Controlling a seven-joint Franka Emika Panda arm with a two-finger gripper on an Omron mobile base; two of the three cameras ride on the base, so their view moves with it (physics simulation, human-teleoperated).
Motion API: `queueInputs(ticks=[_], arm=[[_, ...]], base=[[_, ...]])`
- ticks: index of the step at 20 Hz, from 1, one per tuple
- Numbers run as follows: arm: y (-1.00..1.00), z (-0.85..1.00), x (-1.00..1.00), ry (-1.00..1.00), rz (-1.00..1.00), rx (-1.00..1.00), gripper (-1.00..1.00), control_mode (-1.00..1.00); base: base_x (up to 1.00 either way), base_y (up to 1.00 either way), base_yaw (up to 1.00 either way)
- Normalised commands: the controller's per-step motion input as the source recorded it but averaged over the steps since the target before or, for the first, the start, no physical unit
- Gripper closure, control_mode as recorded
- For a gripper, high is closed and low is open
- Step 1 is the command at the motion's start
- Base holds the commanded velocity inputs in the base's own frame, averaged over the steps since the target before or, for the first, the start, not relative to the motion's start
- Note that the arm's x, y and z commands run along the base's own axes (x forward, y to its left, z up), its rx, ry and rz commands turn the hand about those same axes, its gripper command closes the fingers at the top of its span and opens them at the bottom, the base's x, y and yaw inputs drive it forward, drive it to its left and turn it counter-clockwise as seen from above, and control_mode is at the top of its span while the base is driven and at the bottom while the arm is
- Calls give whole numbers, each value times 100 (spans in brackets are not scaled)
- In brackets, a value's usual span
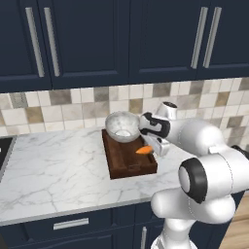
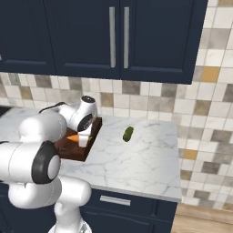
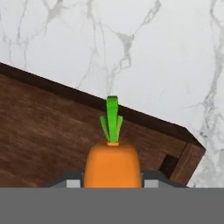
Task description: Place the two vegetables and bowl onto the tray for setting up a vegetable dip station.
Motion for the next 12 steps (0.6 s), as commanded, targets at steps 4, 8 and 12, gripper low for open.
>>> queueInputs(ticks=[4, 8, 12], arm=[[31, 0, 4, 0, -22, 0, 100, -100], [23, -4, 7, 0, -21, 0, 100, -100], [14, -9, 18, 0, -18, 0, 100, -100]], base=[[0, 0, 0], [0, 0, 0], [0, 0, 0]])
